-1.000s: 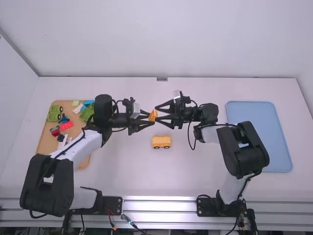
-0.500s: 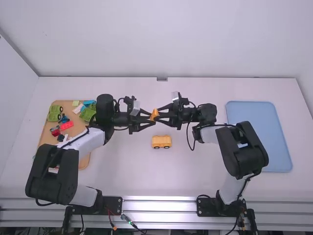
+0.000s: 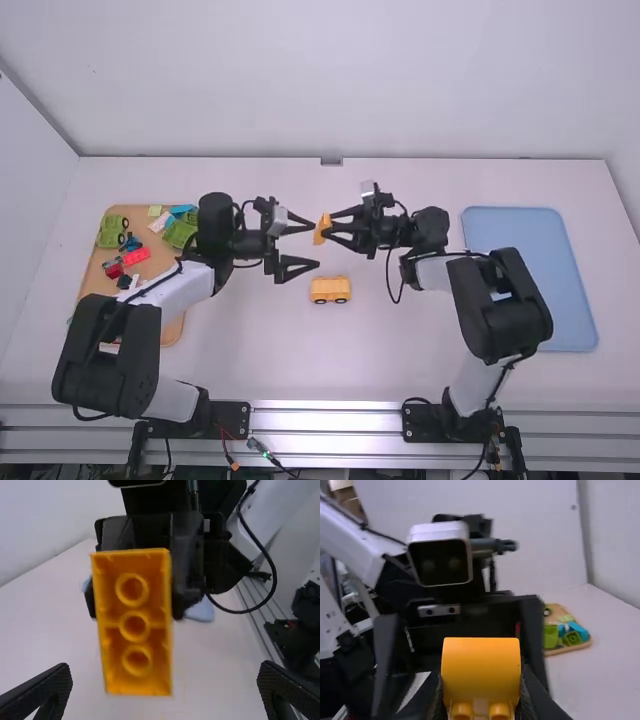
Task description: Assemble lego blocks to make yellow taxi
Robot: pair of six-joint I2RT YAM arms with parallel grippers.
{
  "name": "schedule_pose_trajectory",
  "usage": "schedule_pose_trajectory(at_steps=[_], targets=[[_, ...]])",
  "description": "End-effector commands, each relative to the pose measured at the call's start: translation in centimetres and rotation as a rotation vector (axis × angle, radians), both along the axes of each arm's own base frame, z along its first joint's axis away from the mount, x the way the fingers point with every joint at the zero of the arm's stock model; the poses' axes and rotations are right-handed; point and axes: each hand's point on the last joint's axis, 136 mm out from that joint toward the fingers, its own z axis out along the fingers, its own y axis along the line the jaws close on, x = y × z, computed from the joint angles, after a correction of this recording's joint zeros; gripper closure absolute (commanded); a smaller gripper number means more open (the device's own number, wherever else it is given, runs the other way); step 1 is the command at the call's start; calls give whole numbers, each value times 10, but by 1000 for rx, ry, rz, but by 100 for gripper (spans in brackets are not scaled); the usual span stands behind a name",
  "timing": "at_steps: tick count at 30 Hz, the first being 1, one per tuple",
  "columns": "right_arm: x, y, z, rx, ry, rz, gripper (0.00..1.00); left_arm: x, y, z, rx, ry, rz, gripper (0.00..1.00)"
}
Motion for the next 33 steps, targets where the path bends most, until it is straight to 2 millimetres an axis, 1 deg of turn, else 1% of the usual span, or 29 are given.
schedule_pose_trajectory(at_steps=[1,2,4,5,6,7,8,9,11,12,13,15,16,17,18,19,20,22,24,26,27,30,31,33], targets=[[32,-20,0,1,-13,-144,100,13,4,-14,48,29,94,1],[36,-22,-2,-4,-6,-163,100,15,5,-15,54,35,105,1],[60,-37,-20,-73,48,-304,100,25,12,-30,110,76,192,1],[68,-43,-29,-121,70,-369,100,30,15,-36,139,81,228,1],[70,-44,-31,-130,73,-381,100,30,16,-38,144,82,234,1],[79,-54,-44,-215,99,-473,100,36,21,-45,180,88,280,1],[84,-60,-52,-297,114,-531,100,40,25,-51,209,96,318,1],[84,-62,-54,-323,117,-547,100,41,26,-53,216,100,328,1],[83,-75,-65,-557,119,-632,100,50,35,-61,260,107,399,1],[83,-75,-65,-557,119,-632,100,50,35,-61,260,107,399,1],[76,-82,-68,-710,105,-646,100,54,38,-62,275,101,429,1],[62,-91,-73,-917,70,-609,100,60,43,-63,291,90,467,1],[58,-93,-74,-972,60,-589,100,62,46,-63,294,86,481,1],[43,-98,-81,-1114,32,-515,100,66,51,-62,296,77,503,1],[35,-101,-84,-1180,13,-474,100,68,53,-62,297,75,510,1],[22,-106,-92,-1303,-18,-396,100,70,56,-60,294,69,520,1],[20,-106,-93,-1313,-22,-387,100,70,57,-60,294,69,521,1],[5,-111,-109,-1442,-60,-277,100,73,62,-59,291,65,537,1],[-5,-112,-121,-1508,-95,-189,100,74,66,-59,291,66,547,1],[-20,-114,-142,-1613,-143,-38,100,76,72,-60,292,73,559,1],[-20,-114,-142,-1613,-143,-38,100,76,72,-60,292,73,559,1],[-25,-112,-169,-1687,-133,40,100,76,76,-63,297,89,569,1],[-26,-112,-171,-1689,-131,45,100,76,76,-63,297,89,570,1],[-31,-112,-187,-1724,-110,93,100,76,79,-64,300,98,574,1]])
